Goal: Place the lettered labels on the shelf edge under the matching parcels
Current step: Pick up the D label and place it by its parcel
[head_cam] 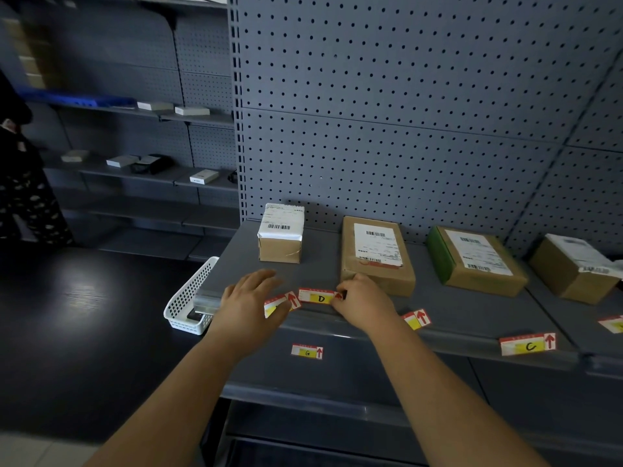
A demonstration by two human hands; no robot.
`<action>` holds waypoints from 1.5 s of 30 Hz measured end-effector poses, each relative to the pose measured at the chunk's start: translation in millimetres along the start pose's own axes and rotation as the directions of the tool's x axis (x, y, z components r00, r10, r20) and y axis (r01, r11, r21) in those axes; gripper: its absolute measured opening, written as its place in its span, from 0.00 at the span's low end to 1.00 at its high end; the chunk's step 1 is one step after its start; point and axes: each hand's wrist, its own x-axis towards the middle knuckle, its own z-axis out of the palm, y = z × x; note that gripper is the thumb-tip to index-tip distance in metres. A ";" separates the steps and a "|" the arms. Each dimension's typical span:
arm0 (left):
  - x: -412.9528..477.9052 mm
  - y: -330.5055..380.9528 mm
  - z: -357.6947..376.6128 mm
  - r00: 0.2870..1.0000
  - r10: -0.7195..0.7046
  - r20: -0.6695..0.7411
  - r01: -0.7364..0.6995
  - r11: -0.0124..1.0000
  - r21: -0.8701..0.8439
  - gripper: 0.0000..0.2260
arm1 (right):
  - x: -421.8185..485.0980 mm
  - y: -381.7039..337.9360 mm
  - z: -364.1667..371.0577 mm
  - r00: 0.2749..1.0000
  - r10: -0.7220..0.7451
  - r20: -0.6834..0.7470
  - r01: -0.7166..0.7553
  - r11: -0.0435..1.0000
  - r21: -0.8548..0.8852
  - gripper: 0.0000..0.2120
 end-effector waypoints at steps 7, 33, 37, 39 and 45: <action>0.7 4.1 0.3 1.000 -0.002 0.011 0.002 1.000 -0.006 0.20 | 0.7 -1.1 0.1 0.997 0.048 0.052 -0.049 0.999 0.017 0.19; 13.7 8.2 7.9 0.998 0.053 0.034 -0.052 0.998 -0.019 0.22 | 2.8 -9.3 -17.6 0.960 0.158 0.231 -0.190 0.974 0.124 0.14; 16.4 6.3 8.4 0.997 0.062 0.043 -0.061 0.998 -0.023 0.24 | 0.8 -7.3 -17.4 0.961 0.179 0.212 -0.218 0.959 0.180 0.13; 17.9 7.1 7.6 0.997 0.061 0.037 -0.061 0.998 -0.018 0.22 | -0.9 -5.9 -13.7 0.968 0.201 0.152 -0.232 0.947 0.220 0.14; 20.2 14.9 4.4 0.997 0.073 0.004 -0.073 0.997 -0.024 0.21 | -7.9 -1.1 -13.4 0.980 0.197 0.031 -0.194 0.908 0.371 0.06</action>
